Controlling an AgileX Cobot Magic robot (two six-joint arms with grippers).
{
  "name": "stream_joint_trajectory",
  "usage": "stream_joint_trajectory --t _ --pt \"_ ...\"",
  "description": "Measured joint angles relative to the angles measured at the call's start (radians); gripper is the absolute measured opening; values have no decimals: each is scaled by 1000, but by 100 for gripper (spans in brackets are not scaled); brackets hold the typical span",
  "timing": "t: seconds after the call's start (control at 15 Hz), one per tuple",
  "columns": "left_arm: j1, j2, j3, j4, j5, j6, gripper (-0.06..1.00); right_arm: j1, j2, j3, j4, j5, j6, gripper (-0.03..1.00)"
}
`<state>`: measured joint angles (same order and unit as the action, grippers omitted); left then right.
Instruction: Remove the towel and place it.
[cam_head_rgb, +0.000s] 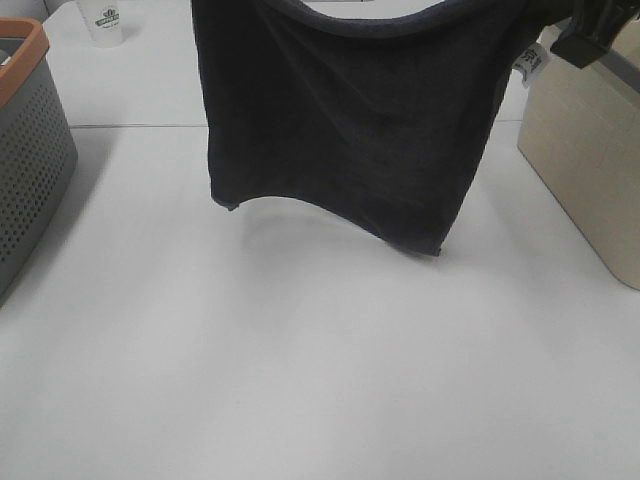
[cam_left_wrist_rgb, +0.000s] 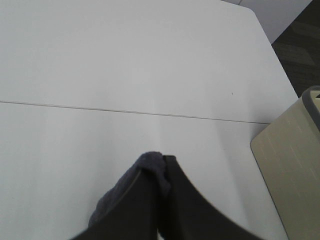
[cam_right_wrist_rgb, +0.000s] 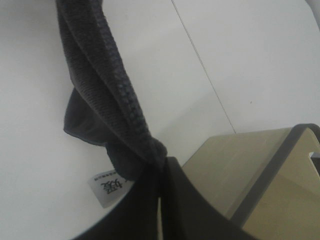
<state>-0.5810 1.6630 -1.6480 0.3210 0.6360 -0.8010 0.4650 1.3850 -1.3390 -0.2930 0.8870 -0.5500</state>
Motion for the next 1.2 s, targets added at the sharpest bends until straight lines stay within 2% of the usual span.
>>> stream_joint_trajectory --t 0.2,0.4,0.53,0.8,1.0,1.2 --pt "68 -2 92 33 -136 -147 0 -86 88 -83 37 -4 -34 2" --pt "135 -5 198 4 -313 -177 0 -97 156 -121 75 -100 -34 2" --pt "171 -5 252 -1 -466 -177 0 -97 196 -135 95 -175 -34 2" --pt "248 26 257 -2 -604 -167 0 -97 277 -179 97 -322 -25 2" --pt "273 109 223 11 -719 -155 0 -107 378 -282 63 -370 16 2" --pt "324 200 98 30 -789 -154 0 -134 479 -443 47 -386 28 2"
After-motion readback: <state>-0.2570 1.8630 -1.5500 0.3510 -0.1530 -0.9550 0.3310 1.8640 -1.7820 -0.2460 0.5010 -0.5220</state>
